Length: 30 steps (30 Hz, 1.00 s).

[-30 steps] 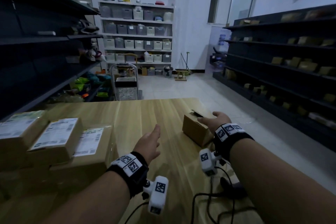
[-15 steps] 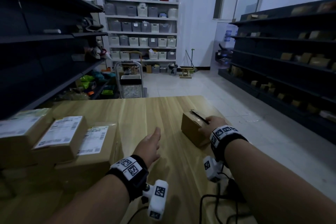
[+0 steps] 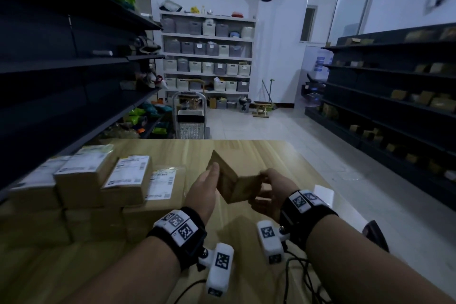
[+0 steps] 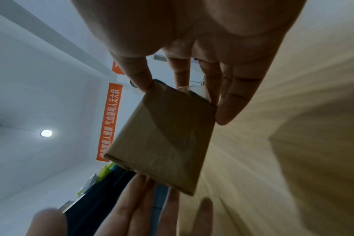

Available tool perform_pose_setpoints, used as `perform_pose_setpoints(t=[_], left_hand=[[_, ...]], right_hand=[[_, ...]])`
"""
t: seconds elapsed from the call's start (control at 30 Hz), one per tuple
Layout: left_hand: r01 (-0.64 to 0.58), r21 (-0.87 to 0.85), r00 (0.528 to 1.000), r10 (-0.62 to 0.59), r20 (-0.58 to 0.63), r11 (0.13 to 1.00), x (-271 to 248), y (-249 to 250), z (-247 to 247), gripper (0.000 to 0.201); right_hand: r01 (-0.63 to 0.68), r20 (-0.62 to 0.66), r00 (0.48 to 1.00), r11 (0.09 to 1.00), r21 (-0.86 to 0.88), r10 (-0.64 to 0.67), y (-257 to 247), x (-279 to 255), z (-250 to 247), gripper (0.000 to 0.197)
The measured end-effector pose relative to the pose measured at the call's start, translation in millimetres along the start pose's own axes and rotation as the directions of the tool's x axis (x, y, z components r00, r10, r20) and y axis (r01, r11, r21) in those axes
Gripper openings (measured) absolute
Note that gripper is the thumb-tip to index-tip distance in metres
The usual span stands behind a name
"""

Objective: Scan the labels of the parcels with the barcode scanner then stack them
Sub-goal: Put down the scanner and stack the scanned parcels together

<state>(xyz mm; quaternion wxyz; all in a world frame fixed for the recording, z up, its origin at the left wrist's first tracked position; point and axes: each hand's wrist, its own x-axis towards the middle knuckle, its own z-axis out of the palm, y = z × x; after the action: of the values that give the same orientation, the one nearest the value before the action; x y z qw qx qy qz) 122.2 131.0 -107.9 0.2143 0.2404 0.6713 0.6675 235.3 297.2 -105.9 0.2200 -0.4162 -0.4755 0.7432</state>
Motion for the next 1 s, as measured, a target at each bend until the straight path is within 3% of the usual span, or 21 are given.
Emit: perform_pose_setpoints(t=[0.03,0.13,0.2,0.3,0.37,0.5,0.67,0.73,0.87,0.93,1.0], left_hand=[[-0.035,0.006,0.999,0.035,0.014,0.999,-4.6,4.3,-5.8,0.054],[-0.109,0.108,0.994,0.108,0.020,0.988,-11.8,12.6,-25.6,0.083],[-0.151,0.197,0.988,0.153,0.008,0.969,-15.8,18.6,-40.0,0.091],[-0.163,0.253,0.985,0.172,-0.014,0.954,-24.5,31.2,-61.7,0.082],[-0.142,0.268,0.986,0.160,-0.045,0.953,-26.9,36.1,-74.7,0.077],[-0.100,0.370,0.981,0.154,-0.120,0.924,-23.6,40.8,-95.6,0.075],[-0.047,0.465,0.979,0.133,-0.153,0.884,-13.2,42.3,-113.8,0.077],[-0.049,0.461,0.983,0.124,-0.134,0.886,-14.6,47.7,-116.9,0.071],[-0.040,0.353,0.988,0.090,-0.126,0.935,-20.1,60.1,-119.5,0.043],[-0.035,0.346,0.990,0.080,-0.118,0.938,-21.2,63.3,-120.5,0.050],[-0.023,0.378,0.992,0.067,-0.104,0.926,-22.1,63.1,-122.2,0.060]], right_hand=[[-0.018,0.031,0.999,0.999,0.034,0.017,3.7,-5.6,6.0,0.038],[-0.052,0.098,0.994,0.995,0.081,0.044,11.2,-18.4,25.9,0.044],[-0.044,0.110,0.993,0.994,0.098,0.034,13.0,-24.9,38.9,0.048],[0.079,0.069,0.994,0.993,0.088,-0.085,10.3,-36.1,59.2,0.047],[0.219,0.029,0.975,0.975,0.023,-0.220,7.5,-42.7,72.3,0.036],[0.534,0.081,0.841,0.798,-0.278,-0.535,3.5,-61.5,96.2,0.025],[0.676,0.155,0.672,0.514,-0.528,-0.724,4.8,-73.1,118.3,0.060],[0.649,0.183,0.657,0.425,-0.631,-0.731,9.8,-73.2,125.9,0.069],[0.649,0.297,0.610,0.248,-0.719,-0.735,23.6,-75.4,136.8,0.060],[0.681,0.328,0.604,0.257,-0.686,-0.726,30.5,-74.4,139.6,0.059],[0.696,0.322,0.639,0.347,-0.628,-0.699,34.5,-72.7,140.7,0.055]])
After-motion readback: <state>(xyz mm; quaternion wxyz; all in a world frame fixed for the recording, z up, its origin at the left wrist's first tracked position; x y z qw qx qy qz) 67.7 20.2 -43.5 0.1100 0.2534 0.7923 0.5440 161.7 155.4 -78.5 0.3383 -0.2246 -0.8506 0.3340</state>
